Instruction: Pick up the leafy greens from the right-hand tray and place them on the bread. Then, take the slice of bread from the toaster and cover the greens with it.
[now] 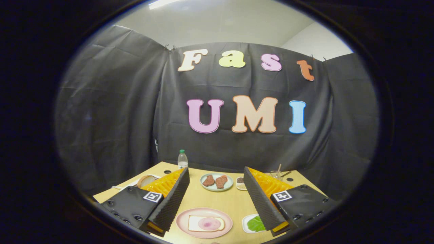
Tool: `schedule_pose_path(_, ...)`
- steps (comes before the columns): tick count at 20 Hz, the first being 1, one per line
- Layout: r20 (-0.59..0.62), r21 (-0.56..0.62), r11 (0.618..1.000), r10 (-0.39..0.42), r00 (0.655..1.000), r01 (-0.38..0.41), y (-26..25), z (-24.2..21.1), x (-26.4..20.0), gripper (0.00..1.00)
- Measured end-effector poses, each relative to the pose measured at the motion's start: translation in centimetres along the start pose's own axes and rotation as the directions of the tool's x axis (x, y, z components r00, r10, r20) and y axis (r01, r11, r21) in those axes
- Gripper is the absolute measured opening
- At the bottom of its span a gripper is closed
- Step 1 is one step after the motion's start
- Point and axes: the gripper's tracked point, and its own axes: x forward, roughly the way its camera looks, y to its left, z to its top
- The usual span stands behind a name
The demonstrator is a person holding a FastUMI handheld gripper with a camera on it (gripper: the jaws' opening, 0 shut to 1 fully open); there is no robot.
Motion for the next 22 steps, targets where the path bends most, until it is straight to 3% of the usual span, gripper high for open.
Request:
schedule_pose_path(9, -0.065, 0.027, 0.999, -0.019, 0.998, 0.021, -2.9, -3.4, 1.2, 1.0)
schedule_pose_path(17, -0.143, 0.14, 0.979, -0.131, 0.981, 0.151, -12.7, -8.7, 1.7, 0.99)
schedule_pose_path(22, -0.207, 0.239, 0.945, -0.174, 0.963, 0.222, -18.7, -13.0, 2.1, 0.99)
